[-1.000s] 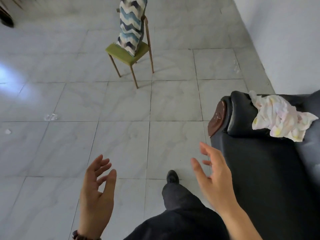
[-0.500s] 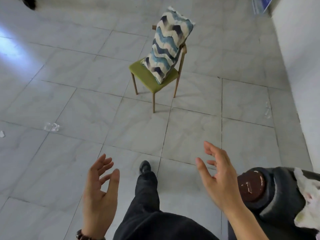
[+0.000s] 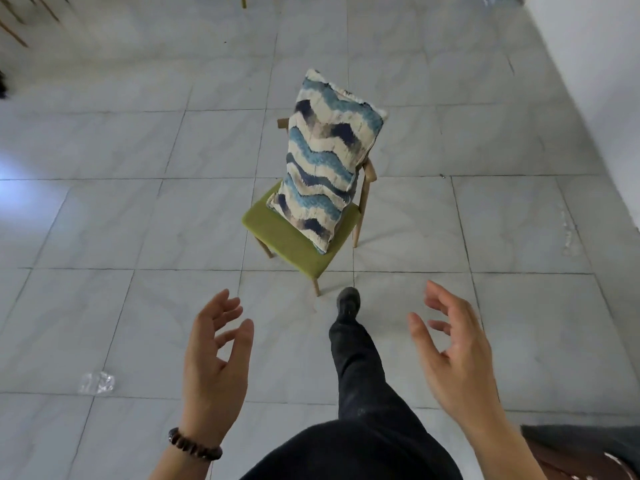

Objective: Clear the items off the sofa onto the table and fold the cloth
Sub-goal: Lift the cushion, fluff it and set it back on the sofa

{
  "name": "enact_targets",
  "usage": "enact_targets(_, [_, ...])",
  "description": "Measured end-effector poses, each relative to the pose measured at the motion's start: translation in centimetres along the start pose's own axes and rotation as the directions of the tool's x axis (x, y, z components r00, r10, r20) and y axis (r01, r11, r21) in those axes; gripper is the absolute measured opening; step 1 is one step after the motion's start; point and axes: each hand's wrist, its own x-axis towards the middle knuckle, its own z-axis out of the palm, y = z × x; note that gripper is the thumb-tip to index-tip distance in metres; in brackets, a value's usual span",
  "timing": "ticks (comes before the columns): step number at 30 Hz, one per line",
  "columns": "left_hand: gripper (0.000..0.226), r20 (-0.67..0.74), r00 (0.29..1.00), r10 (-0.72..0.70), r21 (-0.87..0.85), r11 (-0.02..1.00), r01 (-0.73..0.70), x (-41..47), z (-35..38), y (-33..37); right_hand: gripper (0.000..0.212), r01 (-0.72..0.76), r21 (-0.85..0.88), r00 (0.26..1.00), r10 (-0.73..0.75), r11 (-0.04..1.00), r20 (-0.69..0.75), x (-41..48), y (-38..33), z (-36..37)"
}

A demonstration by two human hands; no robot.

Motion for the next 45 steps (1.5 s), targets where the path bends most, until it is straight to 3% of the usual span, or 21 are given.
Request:
enact_targets(10, [0.045,0.133,0.991,0.015,0.116,0.993,-0.031,30.1,10.6,1.1,0.052,-0.056,0.018,0.997,0.055,0.998,0.054,29.6,0.5,9.8])
enact_targets(15, [0.061,0.223,0.975,-0.019,0.231,0.972,-0.034,44.0,17.2,-1.2,0.083,-0.205,0.071,0.979,0.205,0.976,0.002,41.4,1.3,16.6])
enact_targets(21, [0.077,0.410,0.907,-0.101,0.321,0.946,-0.040,57.3,25.6,-7.7,0.124,-0.518,0.001,0.853,0.516,0.855,-0.077,50.3,5.3,25.3])
enact_targets(24, [0.102,0.448,0.873,-0.192,0.408,0.913,-0.008,61.8,28.7,-10.9,0.134,-0.628,0.027,0.764,0.622,0.778,-0.174,51.6,7.3,28.5])
enact_targets(28, [0.128,0.563,0.738,-0.372,0.412,0.900,0.140,64.9,30.2,-13.5,0.134,-0.652,0.069,0.717,0.643,0.755,-0.270,51.4,8.6,30.3])
enact_targets(30, [0.116,0.602,0.695,-0.394,0.380,0.906,0.184,65.0,30.0,-13.2,0.128,-0.634,0.037,0.733,0.615,0.773,-0.292,51.3,8.1,29.9])
enact_targets(34, [0.063,0.552,0.772,-0.315,0.301,0.939,0.167,63.3,27.5,-10.0,0.109,-0.592,-0.058,0.768,0.541,0.804,-0.344,51.0,4.3,27.1])
enact_targets(38, [0.059,0.522,0.829,-0.199,0.091,0.980,0.178,61.0,23.7,-3.3,0.107,-0.516,-0.008,0.776,0.463,0.857,-0.428,49.1,-2.1,21.7])
enact_targets(41, [0.057,0.573,0.809,-0.129,-0.108,0.967,0.231,59.1,22.0,2.2,0.109,-0.448,0.064,0.718,0.401,0.892,-0.569,46.3,-6.7,16.7])
enact_targets(45, [0.042,0.739,0.672,-0.058,-0.313,0.853,0.418,54.8,22.5,8.9,0.106,-0.382,0.191,0.537,0.385,0.904,-0.751,39.5,-10.7,11.5])
